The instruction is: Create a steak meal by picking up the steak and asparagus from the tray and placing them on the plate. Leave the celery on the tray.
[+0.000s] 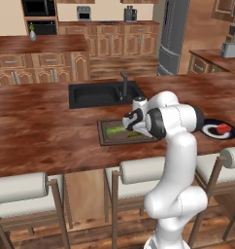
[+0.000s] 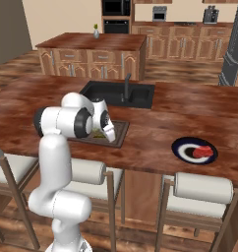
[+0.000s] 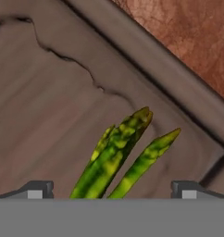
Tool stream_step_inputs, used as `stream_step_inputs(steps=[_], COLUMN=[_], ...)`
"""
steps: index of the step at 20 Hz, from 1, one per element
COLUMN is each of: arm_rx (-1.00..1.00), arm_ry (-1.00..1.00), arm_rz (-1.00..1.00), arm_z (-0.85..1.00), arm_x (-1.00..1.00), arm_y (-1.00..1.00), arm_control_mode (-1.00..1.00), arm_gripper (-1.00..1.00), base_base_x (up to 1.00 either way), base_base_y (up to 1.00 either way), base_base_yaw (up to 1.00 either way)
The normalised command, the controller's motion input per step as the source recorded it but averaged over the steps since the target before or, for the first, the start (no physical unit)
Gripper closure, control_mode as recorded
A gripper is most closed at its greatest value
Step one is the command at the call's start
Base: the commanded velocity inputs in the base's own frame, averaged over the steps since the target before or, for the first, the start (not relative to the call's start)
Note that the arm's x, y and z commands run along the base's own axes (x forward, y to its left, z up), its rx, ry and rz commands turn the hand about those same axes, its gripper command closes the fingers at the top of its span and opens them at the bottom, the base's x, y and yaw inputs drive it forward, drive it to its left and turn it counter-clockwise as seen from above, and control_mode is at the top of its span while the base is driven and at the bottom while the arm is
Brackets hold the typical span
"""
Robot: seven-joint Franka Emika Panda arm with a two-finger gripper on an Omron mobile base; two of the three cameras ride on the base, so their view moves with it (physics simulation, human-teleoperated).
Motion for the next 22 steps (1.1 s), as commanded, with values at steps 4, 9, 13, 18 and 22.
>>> stream_step_inputs(steps=[4,9,13,18,22], arm_rx=[0.00,0.00,0.00,0.00,0.00], arm_ry=[0.00,0.00,0.00,-0.02,-0.01], arm_rz=[0.00,0.00,0.00,0.00,0.00], arm_z=[-0.08,-0.32,-0.64,-0.21,-0.03], arm_x=[0.26,0.13,0.00,0.00,-0.11], arm_y=[0.00,0.00,0.00,0.00,-0.05], arm_control_mode=[-1.00,-1.00,-1.00,-1.00,-1.00], arm_gripper=[-1.00,1.00,1.00,1.00,1.00], base_base_x=[0.00,0.00,0.00,0.00,0.00], base_base_y=[0.00,0.00,0.00,0.00,0.00], base_base_yaw=[0.00,0.00,0.00,0.00,0.00])
